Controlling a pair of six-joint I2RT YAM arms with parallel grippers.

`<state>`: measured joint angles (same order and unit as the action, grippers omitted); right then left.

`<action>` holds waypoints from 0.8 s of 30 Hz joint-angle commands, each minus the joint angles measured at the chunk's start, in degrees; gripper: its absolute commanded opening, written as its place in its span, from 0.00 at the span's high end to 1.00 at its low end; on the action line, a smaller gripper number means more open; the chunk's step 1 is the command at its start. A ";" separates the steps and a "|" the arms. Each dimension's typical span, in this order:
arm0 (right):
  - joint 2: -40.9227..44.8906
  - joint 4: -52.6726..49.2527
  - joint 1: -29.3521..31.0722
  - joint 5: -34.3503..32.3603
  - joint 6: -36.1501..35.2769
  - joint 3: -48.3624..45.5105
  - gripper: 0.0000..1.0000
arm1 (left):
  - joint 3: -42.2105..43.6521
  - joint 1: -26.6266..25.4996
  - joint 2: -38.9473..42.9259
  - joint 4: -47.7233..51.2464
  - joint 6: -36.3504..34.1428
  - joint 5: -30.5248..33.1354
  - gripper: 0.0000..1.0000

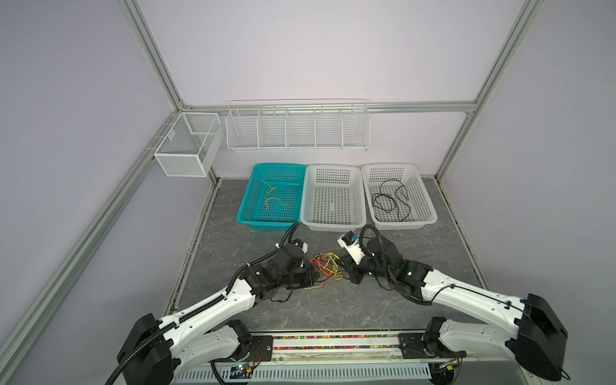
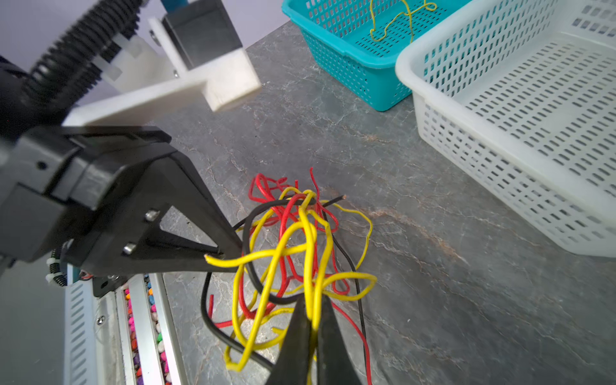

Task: Untangle the cables

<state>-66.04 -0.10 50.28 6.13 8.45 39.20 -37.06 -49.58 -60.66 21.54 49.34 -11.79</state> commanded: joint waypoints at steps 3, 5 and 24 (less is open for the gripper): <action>4.49 1.77 -1.63 -4.46 2.67 -2.15 0.93 | -0.20 -0.23 -0.51 2.71 -1.52 3.27 1.00; 6.29 1.52 -2.63 -5.65 3.69 -2.95 0.93 | -0.21 -0.23 0.00 3.85 -2.13 4.08 1.00; 8.44 7.36 -11.87 1.49 10.98 -7.85 0.93 | -3.22 0.10 16.05 6.91 1.52 4.97 0.64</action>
<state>-59.46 1.67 38.50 2.02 18.52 33.36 -41.85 -49.56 -41.80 32.32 47.55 -4.23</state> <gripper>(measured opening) 0.072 0.313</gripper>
